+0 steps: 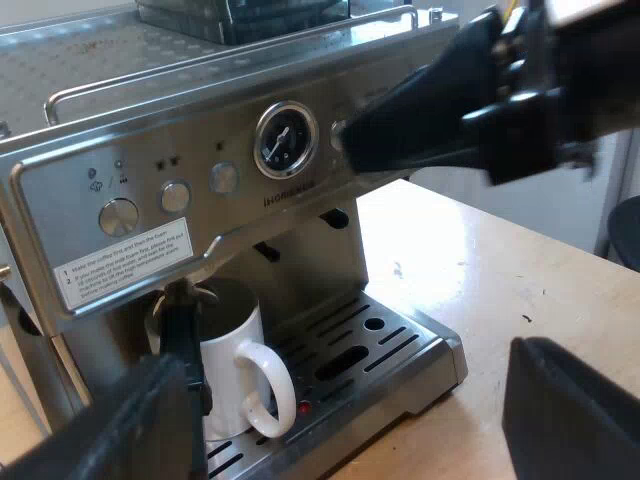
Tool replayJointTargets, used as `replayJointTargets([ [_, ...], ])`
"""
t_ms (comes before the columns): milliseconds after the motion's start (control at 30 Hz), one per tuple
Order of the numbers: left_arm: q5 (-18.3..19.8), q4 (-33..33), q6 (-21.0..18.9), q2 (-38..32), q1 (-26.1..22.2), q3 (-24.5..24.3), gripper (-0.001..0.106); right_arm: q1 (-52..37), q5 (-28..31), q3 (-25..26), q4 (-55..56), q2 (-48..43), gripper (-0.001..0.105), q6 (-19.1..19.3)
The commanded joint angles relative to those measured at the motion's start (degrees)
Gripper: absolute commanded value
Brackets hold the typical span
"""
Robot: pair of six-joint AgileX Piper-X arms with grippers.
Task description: Place mug into machine
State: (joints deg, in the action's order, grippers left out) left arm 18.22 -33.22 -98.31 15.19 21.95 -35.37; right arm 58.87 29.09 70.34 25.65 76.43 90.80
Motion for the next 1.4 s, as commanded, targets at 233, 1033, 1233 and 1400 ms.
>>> replayJointTargets([
  [233, 0.08, 2.32, -0.32, 1.05, -0.15, -0.46, 0.066, -2.69, -4.52, 0.12, -6.40, 5.09, 0.000, 1.20],
  [1033, 0.08, 4.13, -0.26, 2.66, -0.15, -0.46, 0.066, -5.70, 1.28, 0.12, -16.02, 11.12, 0.000, 5.48],
  [1233, 0.08, 4.13, -0.26, 2.66, -0.15, -0.46, 0.066, -7.50, -2.26, 0.12, -16.60, 11.12, 0.000, 5.40],
  [1400, 0.08, 4.13, -0.26, 2.66, -0.15, -0.46, 0.066, -8.41, -2.92, 0.12, -17.16, 11.60, 0.000, 4.93],
])
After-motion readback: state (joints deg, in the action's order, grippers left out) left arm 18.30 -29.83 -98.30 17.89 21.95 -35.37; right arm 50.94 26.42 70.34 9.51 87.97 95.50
